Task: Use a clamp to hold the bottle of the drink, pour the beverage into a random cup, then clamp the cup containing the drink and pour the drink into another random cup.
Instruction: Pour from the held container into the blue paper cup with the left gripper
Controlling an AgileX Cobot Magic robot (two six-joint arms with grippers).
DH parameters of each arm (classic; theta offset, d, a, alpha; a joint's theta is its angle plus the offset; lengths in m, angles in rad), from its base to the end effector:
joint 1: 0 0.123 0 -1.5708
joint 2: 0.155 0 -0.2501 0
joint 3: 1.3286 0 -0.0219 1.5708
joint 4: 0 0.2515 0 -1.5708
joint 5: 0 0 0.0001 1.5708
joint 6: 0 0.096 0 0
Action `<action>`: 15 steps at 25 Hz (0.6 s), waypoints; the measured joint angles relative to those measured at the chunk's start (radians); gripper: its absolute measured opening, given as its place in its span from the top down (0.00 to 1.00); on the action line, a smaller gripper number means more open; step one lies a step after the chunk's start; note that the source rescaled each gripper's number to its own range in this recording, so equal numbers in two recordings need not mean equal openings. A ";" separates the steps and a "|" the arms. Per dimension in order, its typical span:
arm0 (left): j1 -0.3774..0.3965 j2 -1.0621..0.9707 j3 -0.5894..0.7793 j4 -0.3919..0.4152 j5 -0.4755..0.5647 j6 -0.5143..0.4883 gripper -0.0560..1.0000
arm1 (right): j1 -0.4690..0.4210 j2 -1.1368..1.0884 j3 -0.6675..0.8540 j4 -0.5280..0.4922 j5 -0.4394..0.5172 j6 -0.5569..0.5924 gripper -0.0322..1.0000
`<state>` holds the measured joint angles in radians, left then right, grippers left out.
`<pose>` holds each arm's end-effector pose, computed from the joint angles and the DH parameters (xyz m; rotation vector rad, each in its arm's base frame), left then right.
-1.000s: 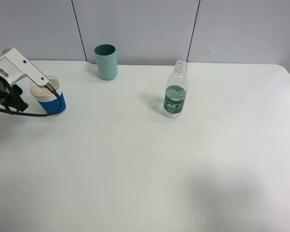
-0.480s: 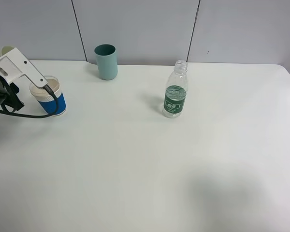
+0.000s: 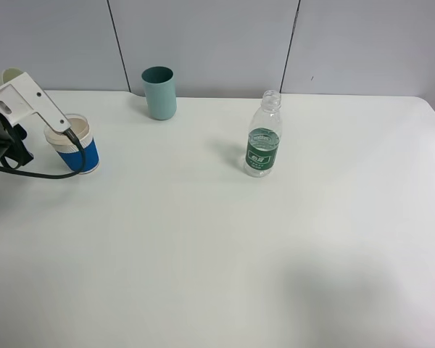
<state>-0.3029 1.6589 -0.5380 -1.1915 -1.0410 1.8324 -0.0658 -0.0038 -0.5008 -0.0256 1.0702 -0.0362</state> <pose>0.2701 -0.0038 0.1348 0.6518 1.9835 1.3297 0.0342 -0.0044 0.2749 0.0317 2.0500 -0.0942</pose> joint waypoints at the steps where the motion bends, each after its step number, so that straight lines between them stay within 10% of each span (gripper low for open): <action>1: 0.000 0.000 0.000 0.000 -0.005 0.000 0.93 | 0.000 0.000 0.000 0.000 0.000 0.000 0.00; 15: 0.000 0.000 0.000 0.029 -0.058 0.034 0.93 | 0.000 0.000 0.000 0.000 0.000 0.000 0.00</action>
<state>-0.3029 1.6589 -0.5380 -1.1624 -1.0994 1.8668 -0.0658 -0.0038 -0.5008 -0.0256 1.0702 -0.0362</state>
